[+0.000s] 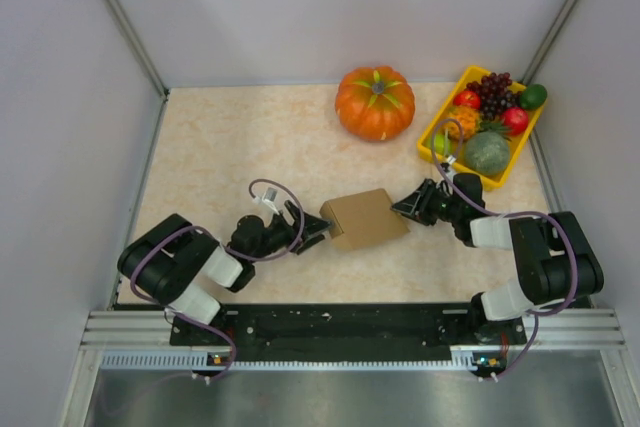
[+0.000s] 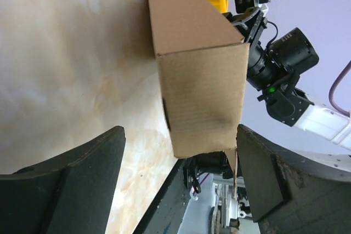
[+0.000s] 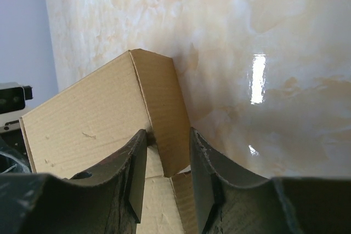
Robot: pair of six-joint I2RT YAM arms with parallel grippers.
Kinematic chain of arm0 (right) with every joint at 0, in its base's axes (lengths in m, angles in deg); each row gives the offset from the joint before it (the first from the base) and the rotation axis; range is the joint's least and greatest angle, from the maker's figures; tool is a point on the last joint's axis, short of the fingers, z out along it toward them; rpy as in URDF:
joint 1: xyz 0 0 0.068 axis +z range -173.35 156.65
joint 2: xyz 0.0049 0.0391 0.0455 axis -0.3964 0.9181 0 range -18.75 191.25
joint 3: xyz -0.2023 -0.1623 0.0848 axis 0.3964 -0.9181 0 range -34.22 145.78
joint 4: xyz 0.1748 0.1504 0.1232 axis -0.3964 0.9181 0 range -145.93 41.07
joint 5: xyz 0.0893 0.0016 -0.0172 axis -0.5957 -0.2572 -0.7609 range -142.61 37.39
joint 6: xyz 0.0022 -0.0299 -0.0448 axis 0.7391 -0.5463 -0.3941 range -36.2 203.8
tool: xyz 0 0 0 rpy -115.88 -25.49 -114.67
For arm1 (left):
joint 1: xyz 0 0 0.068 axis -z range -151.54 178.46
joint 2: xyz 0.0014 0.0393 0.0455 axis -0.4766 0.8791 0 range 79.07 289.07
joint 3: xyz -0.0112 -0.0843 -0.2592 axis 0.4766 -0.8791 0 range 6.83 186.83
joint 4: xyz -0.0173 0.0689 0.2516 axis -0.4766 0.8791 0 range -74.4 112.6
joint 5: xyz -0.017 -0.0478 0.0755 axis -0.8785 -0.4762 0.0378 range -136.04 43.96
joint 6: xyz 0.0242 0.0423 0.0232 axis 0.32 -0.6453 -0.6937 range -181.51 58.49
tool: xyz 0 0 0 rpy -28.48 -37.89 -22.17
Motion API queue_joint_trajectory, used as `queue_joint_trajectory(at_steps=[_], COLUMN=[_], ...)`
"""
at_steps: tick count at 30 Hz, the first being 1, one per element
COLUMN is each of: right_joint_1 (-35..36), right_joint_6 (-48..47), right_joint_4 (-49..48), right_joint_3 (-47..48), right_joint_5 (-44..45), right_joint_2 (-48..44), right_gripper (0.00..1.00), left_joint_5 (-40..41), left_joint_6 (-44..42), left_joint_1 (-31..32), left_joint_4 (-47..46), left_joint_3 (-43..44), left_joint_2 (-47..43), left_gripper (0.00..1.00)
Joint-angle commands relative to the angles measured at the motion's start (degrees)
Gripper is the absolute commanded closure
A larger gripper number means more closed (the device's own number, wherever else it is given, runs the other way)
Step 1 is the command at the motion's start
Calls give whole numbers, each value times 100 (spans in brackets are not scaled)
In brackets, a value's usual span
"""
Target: Fold the paper box
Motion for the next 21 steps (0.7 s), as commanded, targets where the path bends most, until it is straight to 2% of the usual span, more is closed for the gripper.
queue_joint_trajectory(at_steps=[1,3,4,6,11,14,21], right_joint_1=[-12,-12,-3,-3,-12,-3,-3], right_joint_6=[-417,-417,-426,-426,-444,-435,-435], right_joint_4=[701,718,710,710,710,675,675], right_joint_3=[-191,-182,-191,-191,-182,-191,-191], right_joint_5=[660,660,660,652,634,608,590], right_joint_2=[288,288,288,288,297,288,297], right_gripper=[66,66,66,67,67,67,67], left_joint_5=[418,488,488,436,409,348,322], left_joint_6=[129,120,111,41,-21,-38,233], left_joint_1=[32,32,41,41,181,304,445], left_joint_4=[-1764,-1704,-1599,-1292,-1711,-1475,-1729], left_joint_3=[-382,-550,-567,-471,-243,90,627], left_joint_2=[-60,-166,-262,-333,-299,-185,754], left_gripper=[14,12,2,2,2,2,2])
